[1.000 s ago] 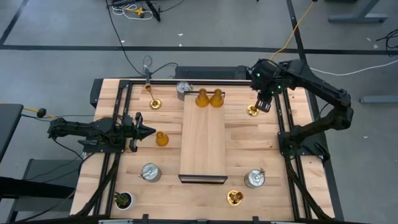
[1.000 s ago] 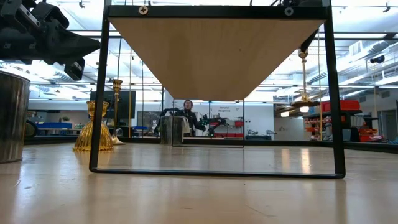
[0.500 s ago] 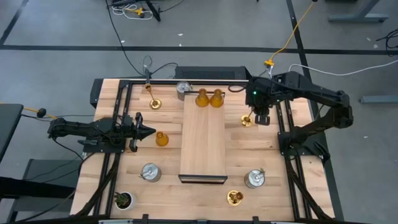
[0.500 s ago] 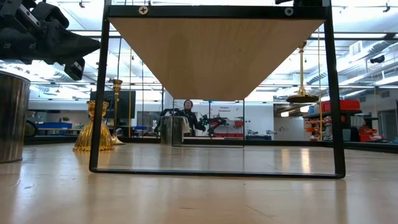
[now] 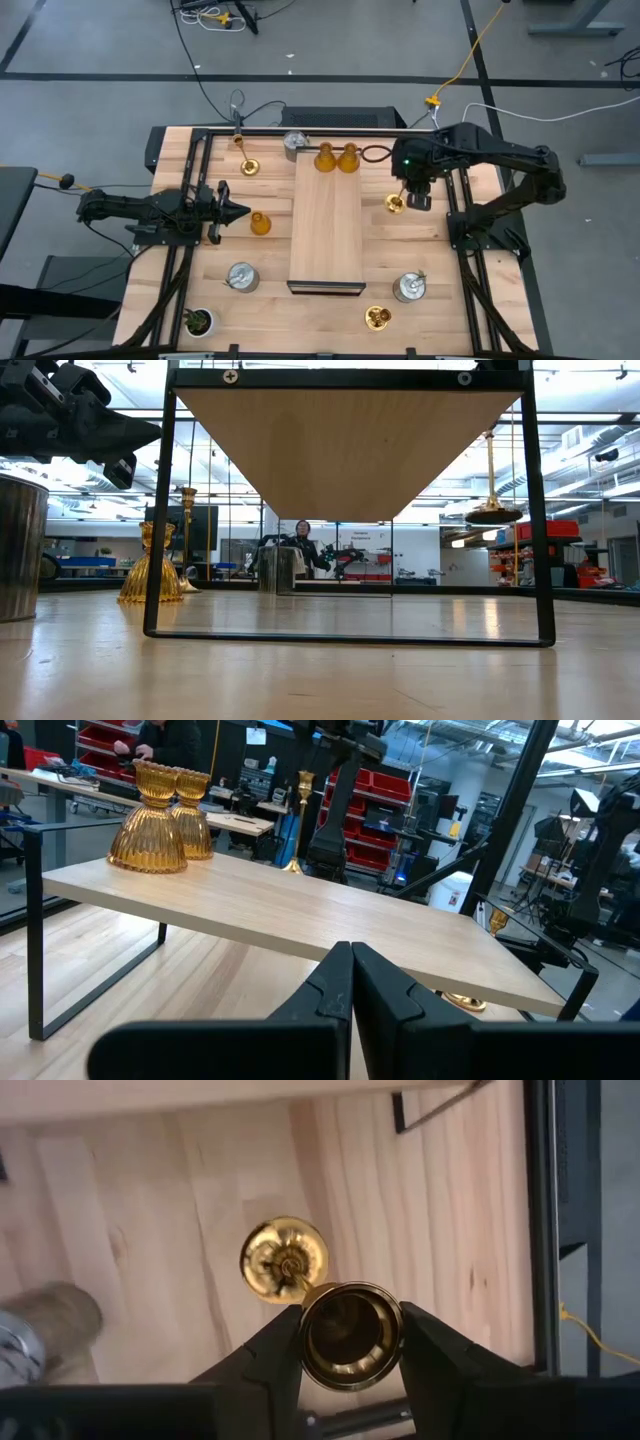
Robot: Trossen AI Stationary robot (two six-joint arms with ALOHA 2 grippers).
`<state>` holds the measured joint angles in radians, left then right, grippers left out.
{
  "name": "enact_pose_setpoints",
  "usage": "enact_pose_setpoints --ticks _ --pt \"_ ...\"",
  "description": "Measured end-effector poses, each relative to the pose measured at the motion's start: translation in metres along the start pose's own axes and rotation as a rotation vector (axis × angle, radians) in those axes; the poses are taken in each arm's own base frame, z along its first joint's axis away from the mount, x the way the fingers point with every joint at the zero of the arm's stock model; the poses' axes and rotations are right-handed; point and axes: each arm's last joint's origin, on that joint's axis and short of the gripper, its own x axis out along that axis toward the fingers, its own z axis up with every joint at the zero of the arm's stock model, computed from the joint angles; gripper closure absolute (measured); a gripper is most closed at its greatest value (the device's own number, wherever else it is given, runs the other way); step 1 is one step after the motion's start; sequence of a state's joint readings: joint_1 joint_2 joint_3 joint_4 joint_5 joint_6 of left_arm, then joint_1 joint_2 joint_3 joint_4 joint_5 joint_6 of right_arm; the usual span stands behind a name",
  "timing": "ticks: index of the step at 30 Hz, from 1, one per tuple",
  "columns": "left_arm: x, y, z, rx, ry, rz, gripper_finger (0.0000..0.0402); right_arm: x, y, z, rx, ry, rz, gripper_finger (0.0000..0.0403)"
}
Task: Pick & Place candle stick holders
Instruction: Put the top right candle holder on the shelf
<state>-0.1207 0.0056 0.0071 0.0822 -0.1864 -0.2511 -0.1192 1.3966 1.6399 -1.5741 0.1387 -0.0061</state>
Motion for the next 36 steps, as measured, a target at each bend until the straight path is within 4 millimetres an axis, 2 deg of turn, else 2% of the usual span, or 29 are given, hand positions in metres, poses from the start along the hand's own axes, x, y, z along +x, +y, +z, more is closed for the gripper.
enact_pose_setpoints --ticks 10,17,29,36 --pt "0.000 0.000 0.000 0.000 0.000 0.000 0.0392 -0.029 -0.001 0.041 0.027 -0.142 0.072 0.0265" --pt "0.000 0.000 0.000 0.000 0.000 0.000 0.0392 -0.037 -0.002 0.065 0.013 -0.201 0.076 0.0265" --pt "0.000 0.000 0.000 0.000 0.000 0.000 0.0392 -0.021 -0.002 0.087 -0.047 -0.188 0.010 0.0265" --pt "0.000 0.000 0.000 0.000 0.000 0.000 0.0392 -0.026 0.007 0.096 -0.128 -0.300 0.017 0.0264"
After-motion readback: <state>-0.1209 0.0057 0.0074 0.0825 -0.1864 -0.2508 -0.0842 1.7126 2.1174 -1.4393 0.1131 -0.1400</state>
